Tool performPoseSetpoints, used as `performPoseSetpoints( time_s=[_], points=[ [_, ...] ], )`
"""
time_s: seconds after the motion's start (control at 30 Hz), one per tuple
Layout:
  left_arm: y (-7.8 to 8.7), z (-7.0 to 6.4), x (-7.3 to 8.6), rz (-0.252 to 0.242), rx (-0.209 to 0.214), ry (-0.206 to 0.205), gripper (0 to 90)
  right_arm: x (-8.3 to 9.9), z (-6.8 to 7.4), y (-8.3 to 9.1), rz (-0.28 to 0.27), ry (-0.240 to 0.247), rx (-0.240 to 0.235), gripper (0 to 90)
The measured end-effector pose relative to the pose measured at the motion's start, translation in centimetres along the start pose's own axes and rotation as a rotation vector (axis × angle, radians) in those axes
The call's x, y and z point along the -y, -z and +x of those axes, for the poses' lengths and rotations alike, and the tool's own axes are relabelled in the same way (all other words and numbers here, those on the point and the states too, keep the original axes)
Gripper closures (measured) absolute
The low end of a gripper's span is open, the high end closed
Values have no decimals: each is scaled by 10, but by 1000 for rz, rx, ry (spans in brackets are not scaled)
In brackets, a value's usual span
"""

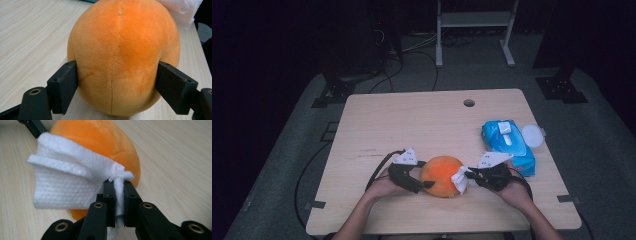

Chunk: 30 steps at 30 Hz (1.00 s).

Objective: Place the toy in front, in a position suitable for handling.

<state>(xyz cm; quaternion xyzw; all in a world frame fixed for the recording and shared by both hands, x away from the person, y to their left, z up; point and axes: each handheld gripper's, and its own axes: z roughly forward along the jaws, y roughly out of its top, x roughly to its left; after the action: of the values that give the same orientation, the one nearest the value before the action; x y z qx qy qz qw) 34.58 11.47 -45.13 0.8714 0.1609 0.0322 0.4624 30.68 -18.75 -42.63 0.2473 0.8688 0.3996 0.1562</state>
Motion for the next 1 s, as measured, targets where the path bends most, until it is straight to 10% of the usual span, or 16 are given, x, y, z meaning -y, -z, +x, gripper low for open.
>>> performPoseSetpoints(
  time_s=[0.2,0.5,0.73,1.0],
  points=[
    [1,3,2,0,4,8,200,-15,6,2,-53,23,-2,823],
    [-1,2,5,-10,14,-2,187,15,-1,-4,26,-36,-40,823],
    [-1,4,7,-8,15,10,172,-2,1,4,-69,-39,-70,823],
    [-3,1,4,9,14,-7,163,16,-2,1,4,-58,-100,821]
  ],
)
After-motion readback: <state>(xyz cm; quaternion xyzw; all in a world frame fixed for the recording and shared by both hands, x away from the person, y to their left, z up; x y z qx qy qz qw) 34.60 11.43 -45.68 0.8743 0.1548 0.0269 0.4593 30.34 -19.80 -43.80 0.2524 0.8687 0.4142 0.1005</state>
